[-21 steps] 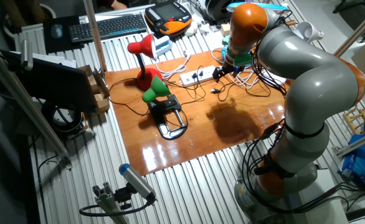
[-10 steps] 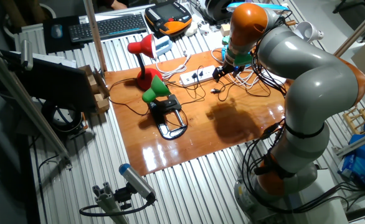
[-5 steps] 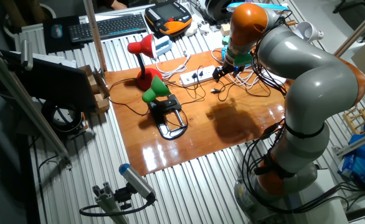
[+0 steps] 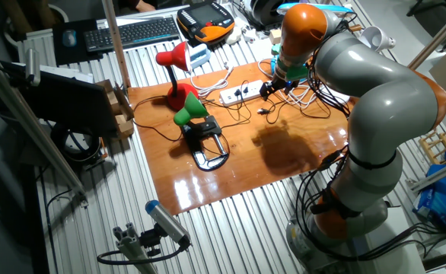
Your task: Plug in the power cord of the desk lamp, turn on the socket, and light up the desk lamp
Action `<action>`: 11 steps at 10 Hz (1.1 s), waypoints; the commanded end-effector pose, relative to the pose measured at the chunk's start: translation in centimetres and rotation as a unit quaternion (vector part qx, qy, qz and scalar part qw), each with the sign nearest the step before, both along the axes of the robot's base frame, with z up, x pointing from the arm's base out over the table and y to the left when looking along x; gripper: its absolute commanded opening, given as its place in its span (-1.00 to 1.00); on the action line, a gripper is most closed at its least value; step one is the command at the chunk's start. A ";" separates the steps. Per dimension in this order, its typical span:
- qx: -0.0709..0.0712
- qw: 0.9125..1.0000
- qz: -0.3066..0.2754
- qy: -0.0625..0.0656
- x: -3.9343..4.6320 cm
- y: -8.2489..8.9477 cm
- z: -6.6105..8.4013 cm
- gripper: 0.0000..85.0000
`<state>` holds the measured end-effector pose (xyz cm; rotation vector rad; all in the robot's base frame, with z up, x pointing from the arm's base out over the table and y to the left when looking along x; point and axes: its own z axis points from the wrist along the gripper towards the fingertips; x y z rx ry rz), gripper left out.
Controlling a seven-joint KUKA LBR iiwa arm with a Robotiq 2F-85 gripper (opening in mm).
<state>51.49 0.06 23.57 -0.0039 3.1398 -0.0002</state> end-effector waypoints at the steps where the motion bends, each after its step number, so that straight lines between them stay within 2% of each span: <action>1: 0.006 0.998 0.070 -0.004 0.00 0.0 0.0 -1.00; 4: 0.004 0.998 0.068 -0.003 -0.09 0.0 0.3 -1.00; 9: -0.003 0.998 0.059 -0.017 -0.07 0.1 0.3 -1.00; 11: -0.012 0.999 0.043 -0.026 -0.03 0.1 0.2 -1.00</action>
